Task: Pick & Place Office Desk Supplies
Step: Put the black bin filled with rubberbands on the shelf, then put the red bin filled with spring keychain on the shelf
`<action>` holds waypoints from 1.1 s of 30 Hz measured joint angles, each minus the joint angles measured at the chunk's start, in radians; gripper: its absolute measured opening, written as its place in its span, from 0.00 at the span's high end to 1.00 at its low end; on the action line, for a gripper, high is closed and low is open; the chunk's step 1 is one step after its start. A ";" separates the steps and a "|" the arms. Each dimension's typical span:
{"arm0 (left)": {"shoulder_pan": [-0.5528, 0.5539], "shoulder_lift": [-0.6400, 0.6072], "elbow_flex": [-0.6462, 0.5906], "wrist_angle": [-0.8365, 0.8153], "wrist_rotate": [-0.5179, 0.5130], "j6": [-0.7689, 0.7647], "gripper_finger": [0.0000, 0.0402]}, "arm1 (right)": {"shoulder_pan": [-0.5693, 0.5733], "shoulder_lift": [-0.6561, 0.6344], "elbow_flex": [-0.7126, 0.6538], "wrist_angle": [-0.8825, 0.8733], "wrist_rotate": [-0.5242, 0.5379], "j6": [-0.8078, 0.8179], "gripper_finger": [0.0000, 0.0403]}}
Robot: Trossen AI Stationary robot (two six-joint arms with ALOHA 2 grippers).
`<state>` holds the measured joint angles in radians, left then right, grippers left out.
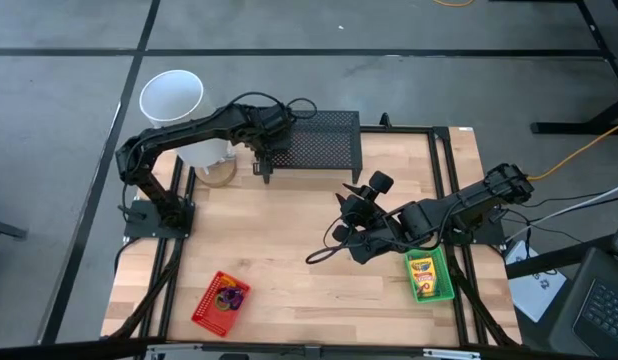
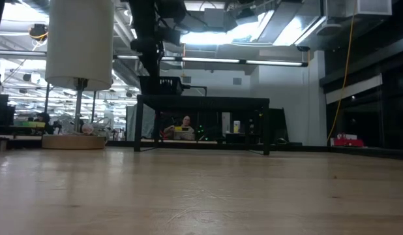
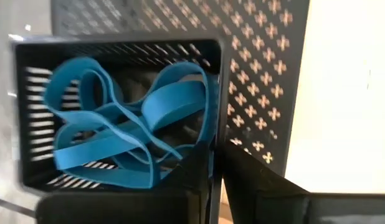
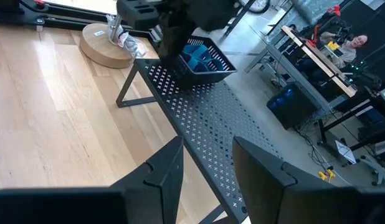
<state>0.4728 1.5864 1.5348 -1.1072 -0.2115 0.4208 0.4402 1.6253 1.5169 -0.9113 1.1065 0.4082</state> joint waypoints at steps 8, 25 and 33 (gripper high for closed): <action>-0.006 -0.001 0.090 -0.020 0.049 -0.026 0.82 | -0.001 0.000 0.000 0.000 0.000 0.001 0.66; -0.304 -0.053 0.137 -0.141 0.056 -0.210 0.79 | -0.001 0.000 0.000 -0.001 -0.001 -0.001 0.66; -0.635 -0.068 0.137 -0.188 -0.040 -0.410 0.74 | -0.001 0.000 0.000 -0.001 0.000 -0.010 0.66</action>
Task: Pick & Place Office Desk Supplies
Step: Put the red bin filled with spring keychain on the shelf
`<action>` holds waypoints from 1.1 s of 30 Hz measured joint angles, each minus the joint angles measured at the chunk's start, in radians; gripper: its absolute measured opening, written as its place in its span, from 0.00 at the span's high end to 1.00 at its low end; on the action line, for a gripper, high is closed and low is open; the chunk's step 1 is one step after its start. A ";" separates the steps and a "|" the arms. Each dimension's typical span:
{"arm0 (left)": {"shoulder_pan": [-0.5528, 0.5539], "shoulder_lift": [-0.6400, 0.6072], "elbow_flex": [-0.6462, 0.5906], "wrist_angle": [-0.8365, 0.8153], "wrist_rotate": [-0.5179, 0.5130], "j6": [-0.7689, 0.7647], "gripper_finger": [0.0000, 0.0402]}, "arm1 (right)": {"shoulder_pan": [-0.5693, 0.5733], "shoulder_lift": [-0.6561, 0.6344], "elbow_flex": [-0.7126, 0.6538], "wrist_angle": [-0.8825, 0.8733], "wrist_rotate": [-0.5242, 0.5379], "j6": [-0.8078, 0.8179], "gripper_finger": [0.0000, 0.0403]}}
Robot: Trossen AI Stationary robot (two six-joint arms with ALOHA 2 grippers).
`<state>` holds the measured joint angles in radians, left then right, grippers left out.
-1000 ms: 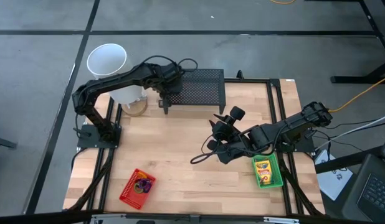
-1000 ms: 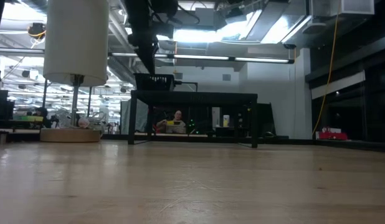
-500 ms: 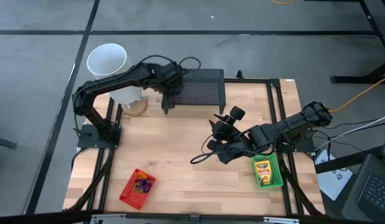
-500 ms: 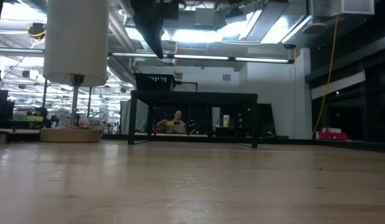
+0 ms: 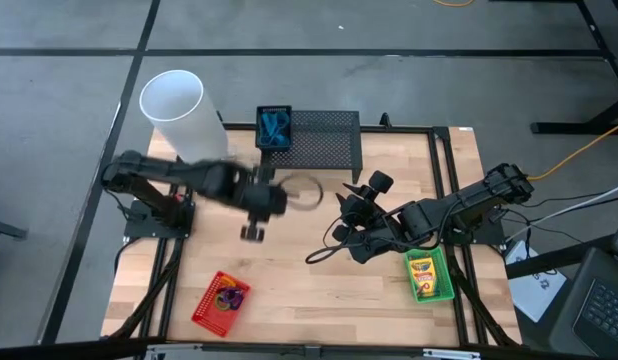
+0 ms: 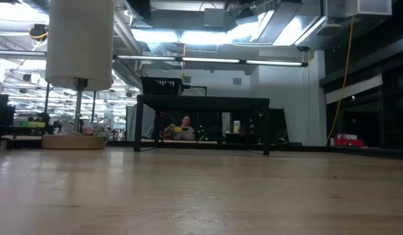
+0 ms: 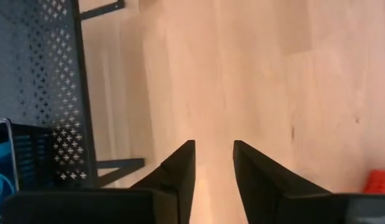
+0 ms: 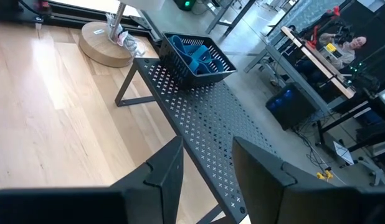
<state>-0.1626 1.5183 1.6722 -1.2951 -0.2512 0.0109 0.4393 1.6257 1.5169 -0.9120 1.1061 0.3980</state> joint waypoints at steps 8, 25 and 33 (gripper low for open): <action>-0.313 0.009 -0.002 -0.033 -0.184 -0.312 0.62 | 0.000 0.000 0.000 0.000 -0.027 -0.033 0.66; -0.799 0.120 -0.113 -0.017 -0.114 -1.021 0.56 | 0.000 0.000 0.000 0.078 -0.130 -0.046 0.66; -0.897 0.310 -0.113 0.064 0.014 -1.073 0.58 | 0.003 0.000 0.000 0.186 -0.309 -0.072 0.66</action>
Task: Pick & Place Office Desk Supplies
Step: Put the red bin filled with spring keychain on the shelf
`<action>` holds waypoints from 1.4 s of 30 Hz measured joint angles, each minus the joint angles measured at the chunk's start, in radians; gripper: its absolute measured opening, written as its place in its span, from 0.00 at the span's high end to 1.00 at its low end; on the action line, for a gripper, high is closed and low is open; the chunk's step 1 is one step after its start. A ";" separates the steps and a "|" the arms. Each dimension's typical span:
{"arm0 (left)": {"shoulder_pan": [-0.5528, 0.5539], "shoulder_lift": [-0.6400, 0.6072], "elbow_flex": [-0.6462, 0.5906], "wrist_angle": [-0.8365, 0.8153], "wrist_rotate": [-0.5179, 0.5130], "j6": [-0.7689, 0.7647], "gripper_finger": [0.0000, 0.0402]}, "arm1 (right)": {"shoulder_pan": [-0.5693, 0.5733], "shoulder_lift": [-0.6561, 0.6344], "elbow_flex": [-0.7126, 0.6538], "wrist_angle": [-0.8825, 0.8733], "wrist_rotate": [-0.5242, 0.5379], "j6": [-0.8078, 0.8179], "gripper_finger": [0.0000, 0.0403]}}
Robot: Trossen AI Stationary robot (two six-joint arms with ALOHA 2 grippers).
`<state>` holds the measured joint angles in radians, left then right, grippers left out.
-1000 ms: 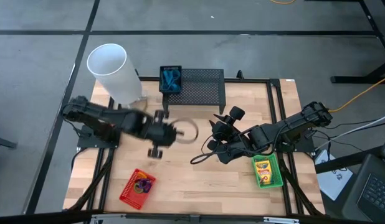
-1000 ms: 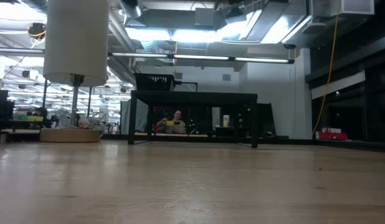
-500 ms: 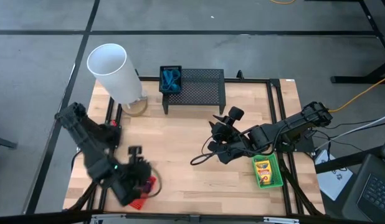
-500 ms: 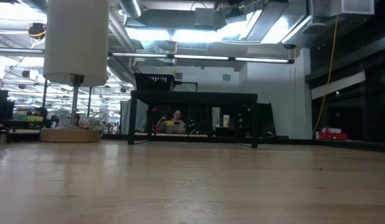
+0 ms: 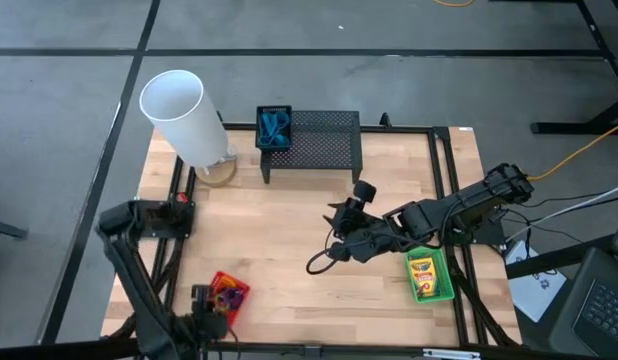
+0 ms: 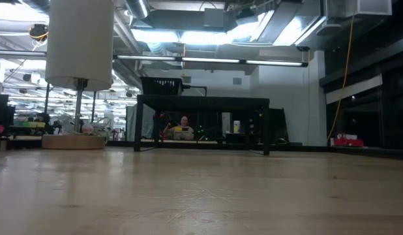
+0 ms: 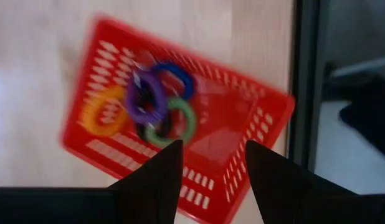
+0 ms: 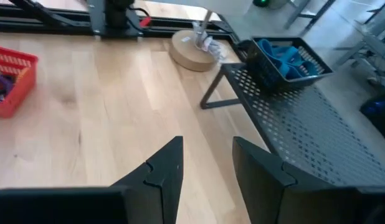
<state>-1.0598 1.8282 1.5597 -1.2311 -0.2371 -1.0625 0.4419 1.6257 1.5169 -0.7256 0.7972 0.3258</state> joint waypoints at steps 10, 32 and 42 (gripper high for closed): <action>-0.033 0.085 0.047 0.000 0.054 -0.018 0.58 | -0.034 0.000 0.000 0.038 -0.005 -0.050 0.66; -0.032 0.142 0.034 0.097 0.081 0.008 0.58 | -0.076 0.000 0.000 0.039 -0.077 -0.073 0.66; -0.028 0.167 0.034 0.021 0.097 0.007 0.81 | -0.076 0.000 0.000 0.047 -0.083 -0.074 0.66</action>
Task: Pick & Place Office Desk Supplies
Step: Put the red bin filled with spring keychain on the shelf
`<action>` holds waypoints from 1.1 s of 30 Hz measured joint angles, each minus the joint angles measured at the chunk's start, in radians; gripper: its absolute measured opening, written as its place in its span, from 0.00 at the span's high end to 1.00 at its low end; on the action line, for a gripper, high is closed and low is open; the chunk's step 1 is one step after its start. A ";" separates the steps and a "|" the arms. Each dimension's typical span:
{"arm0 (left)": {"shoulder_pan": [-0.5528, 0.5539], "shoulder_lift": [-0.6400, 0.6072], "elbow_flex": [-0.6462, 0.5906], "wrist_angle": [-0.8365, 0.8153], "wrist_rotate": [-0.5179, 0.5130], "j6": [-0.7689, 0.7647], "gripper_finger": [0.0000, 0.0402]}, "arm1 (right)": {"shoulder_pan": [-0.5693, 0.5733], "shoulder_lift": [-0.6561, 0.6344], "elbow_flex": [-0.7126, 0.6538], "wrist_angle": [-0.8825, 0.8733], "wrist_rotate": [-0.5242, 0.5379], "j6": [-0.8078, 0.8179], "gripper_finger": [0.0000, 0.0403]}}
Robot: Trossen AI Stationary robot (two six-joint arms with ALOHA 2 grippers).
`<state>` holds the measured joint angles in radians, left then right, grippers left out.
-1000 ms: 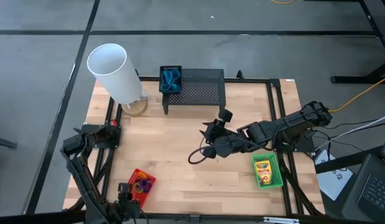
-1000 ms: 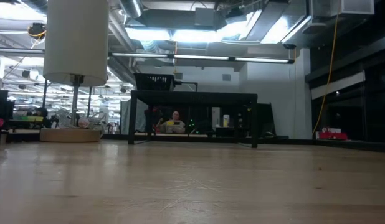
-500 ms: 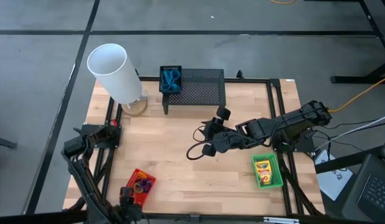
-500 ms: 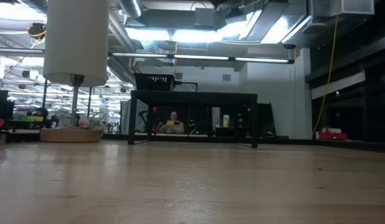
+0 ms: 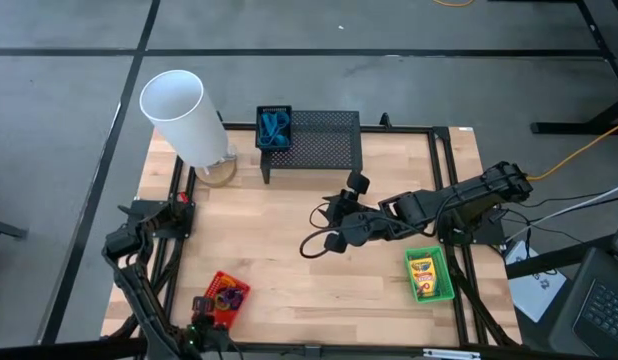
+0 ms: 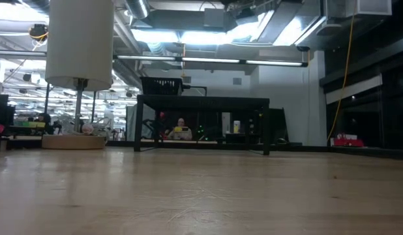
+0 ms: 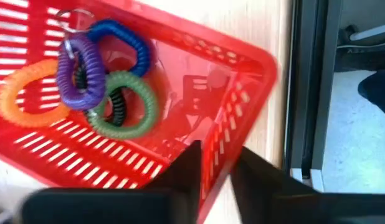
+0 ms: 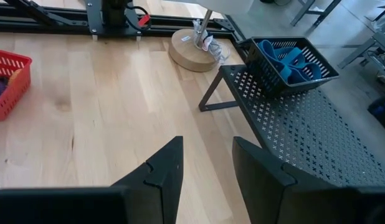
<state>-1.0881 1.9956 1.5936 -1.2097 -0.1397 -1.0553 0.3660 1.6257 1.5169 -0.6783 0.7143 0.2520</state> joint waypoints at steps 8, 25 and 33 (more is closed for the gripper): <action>0.038 -0.001 0.006 -0.024 -0.048 0.073 0.99 | 0.000 0.000 0.000 0.009 0.000 -0.002 0.66; 0.233 -0.002 0.287 -0.333 -0.260 0.326 0.99 | 0.000 0.000 0.000 0.009 -0.004 -0.001 0.66; 0.406 -0.026 0.319 -0.360 -0.376 0.557 0.99 | 0.002 0.000 0.000 0.027 -0.023 -0.029 0.66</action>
<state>-0.6822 1.9697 1.9128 -1.5699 -0.5156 -0.4984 0.3684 1.6257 1.5166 -0.6508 0.6915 0.2234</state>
